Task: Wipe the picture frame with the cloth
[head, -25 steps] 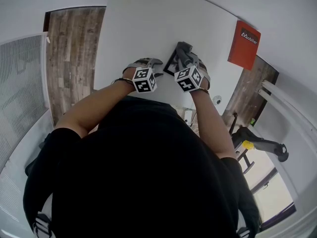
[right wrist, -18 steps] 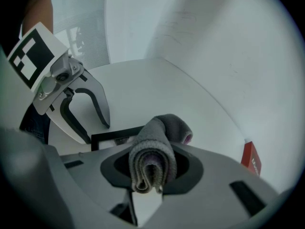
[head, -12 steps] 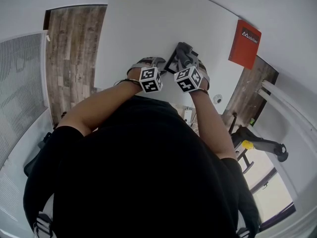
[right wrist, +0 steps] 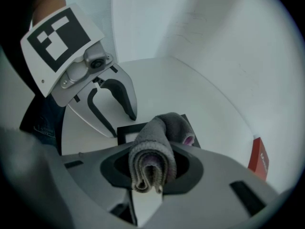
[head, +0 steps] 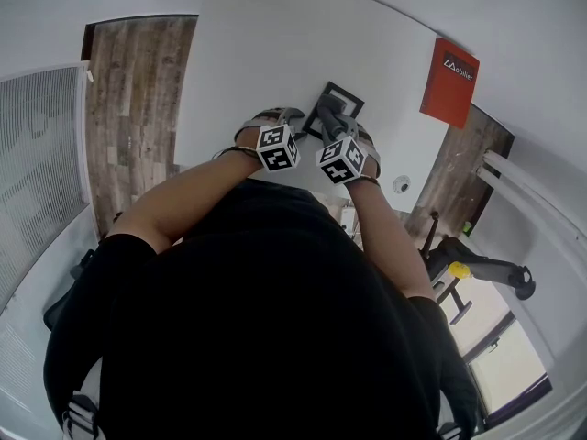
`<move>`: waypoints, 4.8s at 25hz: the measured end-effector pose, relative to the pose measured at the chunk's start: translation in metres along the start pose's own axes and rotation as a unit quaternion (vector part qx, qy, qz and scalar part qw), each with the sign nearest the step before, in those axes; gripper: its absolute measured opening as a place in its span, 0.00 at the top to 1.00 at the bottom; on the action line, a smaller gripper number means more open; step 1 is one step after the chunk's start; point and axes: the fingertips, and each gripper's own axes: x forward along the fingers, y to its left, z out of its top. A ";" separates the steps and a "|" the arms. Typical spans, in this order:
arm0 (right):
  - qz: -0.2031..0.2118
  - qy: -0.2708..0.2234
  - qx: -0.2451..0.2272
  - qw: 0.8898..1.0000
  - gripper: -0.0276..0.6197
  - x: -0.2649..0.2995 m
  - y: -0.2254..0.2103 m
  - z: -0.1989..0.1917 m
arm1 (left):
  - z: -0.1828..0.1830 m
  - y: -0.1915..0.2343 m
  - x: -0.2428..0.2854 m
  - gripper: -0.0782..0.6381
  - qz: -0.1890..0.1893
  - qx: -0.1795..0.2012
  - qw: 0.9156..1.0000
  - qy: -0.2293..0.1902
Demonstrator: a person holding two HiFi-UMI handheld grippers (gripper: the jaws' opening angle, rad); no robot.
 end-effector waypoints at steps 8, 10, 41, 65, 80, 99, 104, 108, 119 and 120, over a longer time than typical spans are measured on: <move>0.064 0.006 -0.023 0.998 0.79 -0.006 0.035 -0.004 | -0.001 0.000 -0.001 0.61 -0.003 -0.006 1.000 0.004; 0.075 0.004 -0.027 0.997 0.79 -0.006 0.041 -0.006 | -0.001 0.000 0.000 0.61 -0.006 -0.007 1.000 0.009; 0.104 -0.086 -0.009 0.991 0.79 -0.053 0.014 0.016 | -0.002 0.001 0.000 0.61 0.011 -0.006 1.000 0.006; -0.035 0.010 0.010 0.999 0.79 -0.015 -0.055 -0.033 | -0.001 0.000 0.000 0.61 0.013 -0.006 1.000 0.002; 0.006 0.002 -0.004 1.000 0.79 -0.019 -0.003 -0.037 | -0.001 0.001 -0.001 0.61 0.016 -0.007 1.000 -0.002; 0.046 0.004 -0.026 0.999 0.79 -0.022 0.044 -0.034 | -0.001 0.000 -0.001 0.61 0.014 -0.004 1.000 -0.001; 0.050 0.000 -0.021 0.999 0.79 -0.022 0.042 -0.033 | -0.002 0.001 -0.001 0.61 0.013 -0.002 1.000 0.003; 0.056 -0.010 0.006 0.998 0.79 -0.023 0.040 -0.031 | -0.002 0.003 0.001 0.61 0.013 -0.002 1.000 0.005; 0.070 -0.071 0.147 0.984 0.79 -0.053 0.024 -0.028 | -0.005 0.004 0.000 0.61 0.021 -0.018 0.999 0.022; 0.069 -0.075 0.156 0.983 0.79 -0.057 0.023 -0.029 | -0.006 0.004 0.000 0.61 0.020 -0.022 0.999 0.028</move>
